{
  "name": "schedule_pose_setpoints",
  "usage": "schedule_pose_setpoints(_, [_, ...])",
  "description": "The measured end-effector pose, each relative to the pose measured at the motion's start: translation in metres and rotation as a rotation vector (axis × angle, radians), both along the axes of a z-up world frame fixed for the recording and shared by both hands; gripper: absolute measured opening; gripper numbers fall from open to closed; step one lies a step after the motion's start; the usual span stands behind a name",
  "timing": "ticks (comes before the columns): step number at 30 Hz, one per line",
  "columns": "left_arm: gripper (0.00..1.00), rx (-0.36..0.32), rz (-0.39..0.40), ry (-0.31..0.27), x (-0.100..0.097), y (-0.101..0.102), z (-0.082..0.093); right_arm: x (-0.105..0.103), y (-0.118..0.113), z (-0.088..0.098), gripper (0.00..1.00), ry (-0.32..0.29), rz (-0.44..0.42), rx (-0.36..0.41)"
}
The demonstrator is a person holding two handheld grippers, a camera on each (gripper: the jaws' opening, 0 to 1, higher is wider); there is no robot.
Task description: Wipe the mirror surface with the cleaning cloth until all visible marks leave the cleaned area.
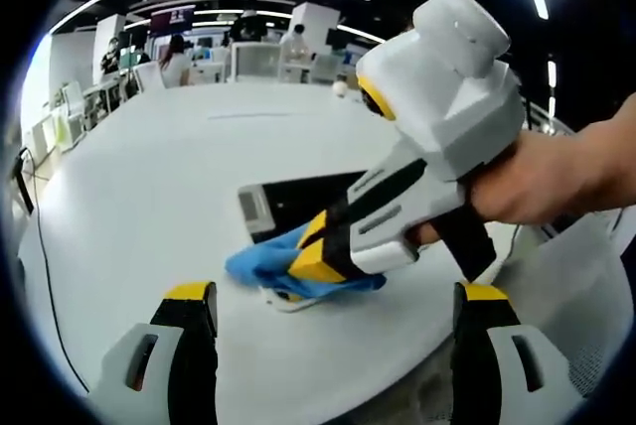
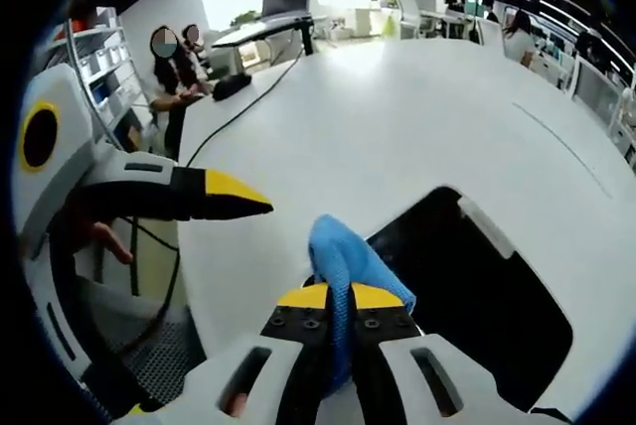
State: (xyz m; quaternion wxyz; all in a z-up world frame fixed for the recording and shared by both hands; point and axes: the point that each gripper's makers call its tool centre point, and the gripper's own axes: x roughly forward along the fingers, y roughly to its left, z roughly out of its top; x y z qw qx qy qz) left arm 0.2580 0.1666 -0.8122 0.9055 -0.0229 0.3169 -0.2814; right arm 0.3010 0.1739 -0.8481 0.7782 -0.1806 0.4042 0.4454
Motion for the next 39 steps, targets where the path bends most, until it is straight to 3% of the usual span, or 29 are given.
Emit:
schedule_pose_setpoints(15, [0.99, -0.002, 0.014, 0.0, 0.001, 0.002, 0.0, 0.022, -0.001, -0.001, 0.02, -0.008, -0.01, -0.004])
schedule_pose_setpoints(39, [0.99, -0.007, 0.032, -0.009, 0.004, 0.004, 0.0, 0.077, -0.004, 0.0, 0.02, -0.014, -0.032, 0.004])
